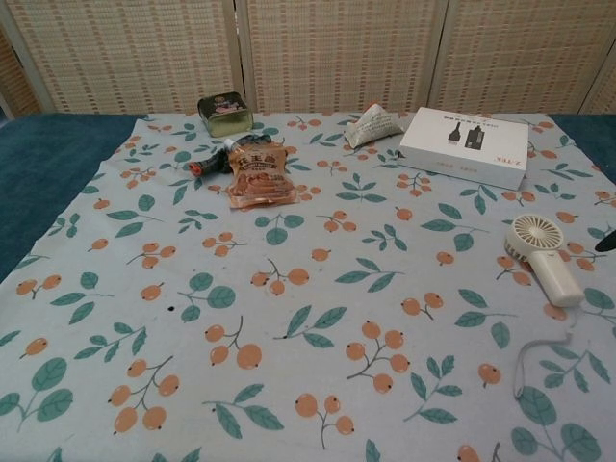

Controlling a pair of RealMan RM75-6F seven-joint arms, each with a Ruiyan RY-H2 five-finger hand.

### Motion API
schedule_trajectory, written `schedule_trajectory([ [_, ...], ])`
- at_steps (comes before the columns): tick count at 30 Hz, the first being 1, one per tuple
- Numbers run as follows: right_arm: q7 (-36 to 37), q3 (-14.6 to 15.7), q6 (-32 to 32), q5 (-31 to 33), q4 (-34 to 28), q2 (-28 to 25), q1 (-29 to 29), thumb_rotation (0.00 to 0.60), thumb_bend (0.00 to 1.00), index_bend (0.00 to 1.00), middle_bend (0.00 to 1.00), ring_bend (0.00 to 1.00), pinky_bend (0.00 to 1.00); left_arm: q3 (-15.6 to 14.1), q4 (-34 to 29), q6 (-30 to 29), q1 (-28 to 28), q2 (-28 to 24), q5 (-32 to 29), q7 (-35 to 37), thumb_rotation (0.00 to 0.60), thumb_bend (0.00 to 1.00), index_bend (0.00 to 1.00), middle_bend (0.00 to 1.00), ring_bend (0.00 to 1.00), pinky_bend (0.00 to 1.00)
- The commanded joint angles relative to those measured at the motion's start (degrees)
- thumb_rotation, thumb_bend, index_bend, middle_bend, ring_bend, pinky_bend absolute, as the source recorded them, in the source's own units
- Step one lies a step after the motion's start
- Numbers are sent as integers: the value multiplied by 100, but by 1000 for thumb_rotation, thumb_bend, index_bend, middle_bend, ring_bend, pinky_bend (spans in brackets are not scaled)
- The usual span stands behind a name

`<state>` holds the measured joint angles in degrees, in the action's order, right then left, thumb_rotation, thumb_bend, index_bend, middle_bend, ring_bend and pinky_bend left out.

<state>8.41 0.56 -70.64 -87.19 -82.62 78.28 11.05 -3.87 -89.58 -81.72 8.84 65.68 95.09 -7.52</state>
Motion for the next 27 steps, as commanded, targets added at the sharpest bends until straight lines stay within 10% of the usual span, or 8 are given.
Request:
schedule_trajectory([
  [1, 63, -33, 48, 0, 164, 140, 86, 600, 654, 237, 851, 730, 841, 7, 8, 38, 8, 4, -36, -8, 600, 493, 224, 246, 324, 483],
  [27, 141, -137, 595, 454, 450, 336, 344, 600, 685, 137, 922, 796, 884, 10, 8, 72, 28, 5, -24, 1, 600, 493, 224, 247, 324, 484],
])
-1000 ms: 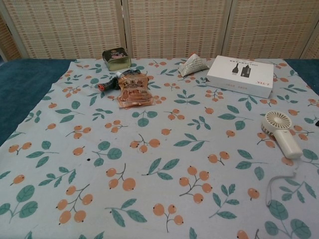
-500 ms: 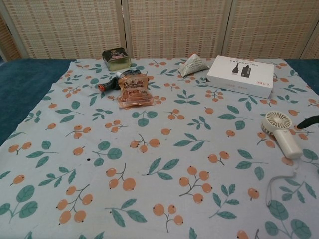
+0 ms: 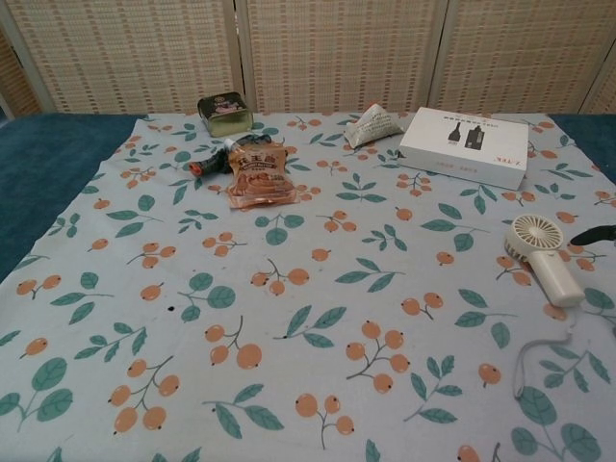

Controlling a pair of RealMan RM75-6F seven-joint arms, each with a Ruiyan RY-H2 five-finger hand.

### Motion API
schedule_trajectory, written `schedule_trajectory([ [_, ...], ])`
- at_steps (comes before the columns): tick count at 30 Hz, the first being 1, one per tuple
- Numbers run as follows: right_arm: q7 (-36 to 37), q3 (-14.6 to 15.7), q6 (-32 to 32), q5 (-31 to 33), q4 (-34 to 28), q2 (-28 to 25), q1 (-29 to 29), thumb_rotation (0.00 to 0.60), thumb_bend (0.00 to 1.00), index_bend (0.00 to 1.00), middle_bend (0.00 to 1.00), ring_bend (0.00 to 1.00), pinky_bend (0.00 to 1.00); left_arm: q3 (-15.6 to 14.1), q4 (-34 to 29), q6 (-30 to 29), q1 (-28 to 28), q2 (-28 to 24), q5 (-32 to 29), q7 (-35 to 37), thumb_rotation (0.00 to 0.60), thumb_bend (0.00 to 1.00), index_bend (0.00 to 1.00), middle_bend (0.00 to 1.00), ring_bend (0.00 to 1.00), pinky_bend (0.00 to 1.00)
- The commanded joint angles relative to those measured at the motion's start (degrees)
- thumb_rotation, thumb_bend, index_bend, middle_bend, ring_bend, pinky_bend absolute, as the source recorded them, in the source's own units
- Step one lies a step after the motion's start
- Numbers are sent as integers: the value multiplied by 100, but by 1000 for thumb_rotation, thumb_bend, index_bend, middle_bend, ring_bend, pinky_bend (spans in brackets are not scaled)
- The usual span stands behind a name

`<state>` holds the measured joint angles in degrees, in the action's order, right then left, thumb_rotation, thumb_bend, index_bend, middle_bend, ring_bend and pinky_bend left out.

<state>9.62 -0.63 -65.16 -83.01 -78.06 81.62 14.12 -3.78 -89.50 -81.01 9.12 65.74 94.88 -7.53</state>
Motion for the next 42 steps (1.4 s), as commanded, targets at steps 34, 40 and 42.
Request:
schedule_trajectory([
  [34, 336, -86, 634, 462, -100, -40, 290, 600, 700, 142, 972, 841, 925, 22, 5, -3, -2, -19, -37, 61, 600, 493, 224, 247, 325, 485],
  [40, 372, -100, 631, 479, -42, -4, 293, 600, 700, 142, 972, 841, 925, 20, 5, -13, -5, -19, -28, 64, 600, 493, 223, 247, 325, 484],
  [42, 384, -100, 634, 480, -26, 6, 295, 600, 700, 142, 972, 841, 925, 19, 4, -11, -4, -20, -26, 60, 600, 493, 224, 247, 325, 484],
])
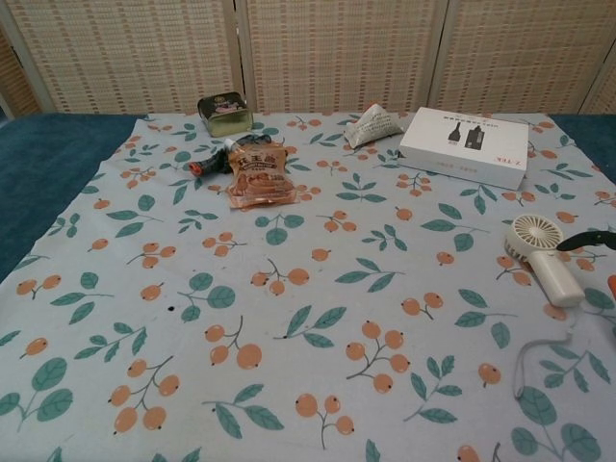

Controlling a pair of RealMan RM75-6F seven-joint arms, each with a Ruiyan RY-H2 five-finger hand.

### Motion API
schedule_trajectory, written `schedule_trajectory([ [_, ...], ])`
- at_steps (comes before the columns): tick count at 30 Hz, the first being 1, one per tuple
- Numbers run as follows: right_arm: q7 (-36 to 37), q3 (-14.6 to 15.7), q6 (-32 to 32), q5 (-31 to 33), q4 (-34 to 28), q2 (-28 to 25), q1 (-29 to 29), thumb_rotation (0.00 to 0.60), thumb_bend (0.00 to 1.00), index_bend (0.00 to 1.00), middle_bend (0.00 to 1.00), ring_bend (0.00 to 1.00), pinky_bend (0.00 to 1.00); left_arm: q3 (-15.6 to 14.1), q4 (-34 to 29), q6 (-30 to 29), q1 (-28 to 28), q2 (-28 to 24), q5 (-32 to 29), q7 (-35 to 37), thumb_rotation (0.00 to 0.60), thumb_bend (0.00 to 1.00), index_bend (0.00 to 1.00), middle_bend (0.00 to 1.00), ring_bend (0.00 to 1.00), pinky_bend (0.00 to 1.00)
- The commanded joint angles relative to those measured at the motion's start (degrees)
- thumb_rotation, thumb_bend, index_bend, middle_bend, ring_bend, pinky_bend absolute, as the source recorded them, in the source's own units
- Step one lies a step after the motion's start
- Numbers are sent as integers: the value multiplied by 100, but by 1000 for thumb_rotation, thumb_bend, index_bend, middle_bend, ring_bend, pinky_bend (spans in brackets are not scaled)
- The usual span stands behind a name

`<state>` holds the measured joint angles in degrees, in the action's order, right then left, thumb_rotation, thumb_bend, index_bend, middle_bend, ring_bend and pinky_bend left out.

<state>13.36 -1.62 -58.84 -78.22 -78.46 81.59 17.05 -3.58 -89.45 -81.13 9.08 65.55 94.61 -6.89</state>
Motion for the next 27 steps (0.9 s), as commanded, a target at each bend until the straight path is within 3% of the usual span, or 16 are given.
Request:
schedule_trajectory([
  [1, 21, 0, 2, 0, 32, 20, 2, 600, 700, 142, 972, 841, 924, -3, -2, 5, 2, -1, 3, -7, 600, 493, 224, 247, 325, 484],
  [27, 150, 34, 47, -51, 194, 131, 45, 600, 700, 142, 972, 841, 924, 5, -8, -11, -5, -14, -3, 26, 600, 493, 224, 247, 325, 485],
])
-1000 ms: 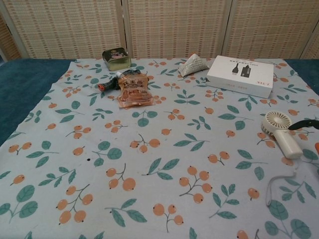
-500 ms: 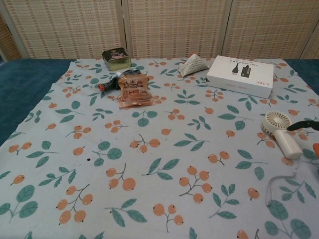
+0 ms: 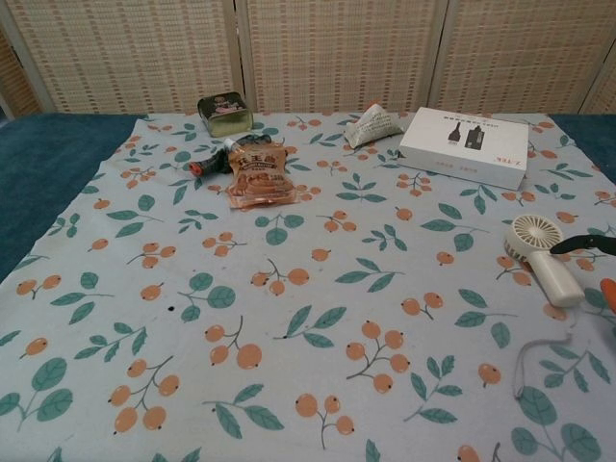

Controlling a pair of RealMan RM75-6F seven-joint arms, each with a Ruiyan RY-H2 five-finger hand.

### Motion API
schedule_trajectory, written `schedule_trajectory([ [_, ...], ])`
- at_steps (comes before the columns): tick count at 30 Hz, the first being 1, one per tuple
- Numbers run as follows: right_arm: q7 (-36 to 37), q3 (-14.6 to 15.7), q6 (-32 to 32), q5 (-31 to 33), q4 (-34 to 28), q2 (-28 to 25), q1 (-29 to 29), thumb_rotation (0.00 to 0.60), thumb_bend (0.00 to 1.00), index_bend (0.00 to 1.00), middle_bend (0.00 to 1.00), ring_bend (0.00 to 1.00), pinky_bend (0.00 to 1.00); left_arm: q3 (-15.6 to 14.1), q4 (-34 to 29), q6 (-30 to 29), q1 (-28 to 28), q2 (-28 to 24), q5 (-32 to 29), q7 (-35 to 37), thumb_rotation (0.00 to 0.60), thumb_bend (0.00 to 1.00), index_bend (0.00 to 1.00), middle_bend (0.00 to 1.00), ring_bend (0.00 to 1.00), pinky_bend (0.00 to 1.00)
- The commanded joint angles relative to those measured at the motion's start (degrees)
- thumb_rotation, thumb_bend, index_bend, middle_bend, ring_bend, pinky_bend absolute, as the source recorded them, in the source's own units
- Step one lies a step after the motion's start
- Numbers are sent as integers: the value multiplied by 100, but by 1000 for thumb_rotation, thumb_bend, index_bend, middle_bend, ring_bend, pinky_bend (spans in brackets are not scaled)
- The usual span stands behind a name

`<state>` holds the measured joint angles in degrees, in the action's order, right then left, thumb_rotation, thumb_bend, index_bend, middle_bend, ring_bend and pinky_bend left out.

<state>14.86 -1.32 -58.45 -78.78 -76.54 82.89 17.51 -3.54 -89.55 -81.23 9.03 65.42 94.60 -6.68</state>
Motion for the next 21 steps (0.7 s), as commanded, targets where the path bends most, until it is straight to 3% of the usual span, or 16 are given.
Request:
schedule_trajectory([
  [1, 1, 7, 15, 10, 5, 2, -1, 600, 700, 142, 972, 841, 924, 1, 2, -4, -2, -2, -1, 8, 600, 493, 224, 247, 325, 485],
  [21, 33, 7, 11, 44, 45, 13, -19, 600, 701, 142, 972, 841, 925, 9, -1, -2, 1, -5, -4, 14, 600, 494, 224, 248, 325, 485],
])
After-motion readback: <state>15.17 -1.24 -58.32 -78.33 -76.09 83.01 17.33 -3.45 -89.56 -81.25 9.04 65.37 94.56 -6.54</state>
